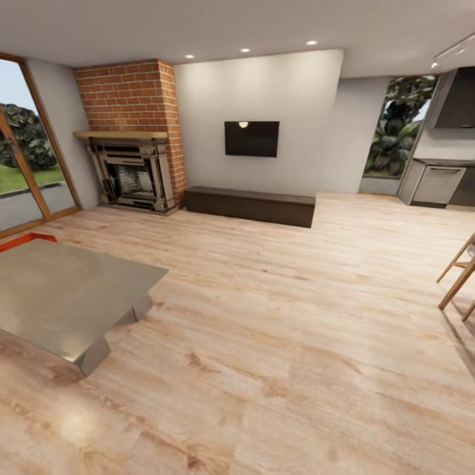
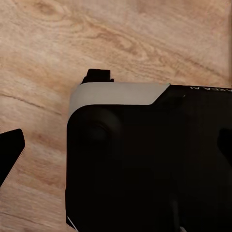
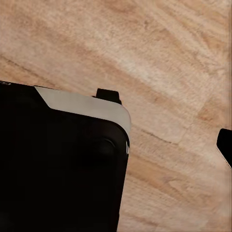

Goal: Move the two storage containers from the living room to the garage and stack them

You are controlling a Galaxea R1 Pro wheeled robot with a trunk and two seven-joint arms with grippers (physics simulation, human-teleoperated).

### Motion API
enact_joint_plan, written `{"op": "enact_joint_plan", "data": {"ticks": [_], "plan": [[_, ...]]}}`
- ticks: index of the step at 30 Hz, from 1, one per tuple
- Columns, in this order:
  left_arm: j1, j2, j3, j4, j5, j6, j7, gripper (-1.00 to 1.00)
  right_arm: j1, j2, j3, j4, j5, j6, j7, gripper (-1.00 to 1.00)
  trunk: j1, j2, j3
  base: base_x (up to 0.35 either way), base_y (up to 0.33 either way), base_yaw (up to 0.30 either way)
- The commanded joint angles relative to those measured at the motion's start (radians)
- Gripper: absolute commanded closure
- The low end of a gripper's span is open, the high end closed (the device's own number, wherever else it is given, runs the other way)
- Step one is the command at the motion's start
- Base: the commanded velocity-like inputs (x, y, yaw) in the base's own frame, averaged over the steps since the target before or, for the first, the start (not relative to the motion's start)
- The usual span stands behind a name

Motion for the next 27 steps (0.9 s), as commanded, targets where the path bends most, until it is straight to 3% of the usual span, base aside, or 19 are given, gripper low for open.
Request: {"op": "enact_joint_plan", "data": {"ticks": [1, 27], "plan": [[-0.001, 0.0, 0.0, 0.0, 0.007, 0.003, 0.003, -1.0, -0.001, 0.0, 0.008, 0.001, -0.009, -0.003, -0.002, -1.0, 0.001, -0.001, -0.001, 0.322, 0.0, 0.0], [-0.001, 0.0, 0.0, 0.0, 0.007, 0.003, 0.003, -1.0, -0.001, 0.0, 0.008, 0.001, -0.009, -0.003, -0.002, -1.0, 0.001, -0.001, -0.001, 0.322, 0.0, 0.0]]}}
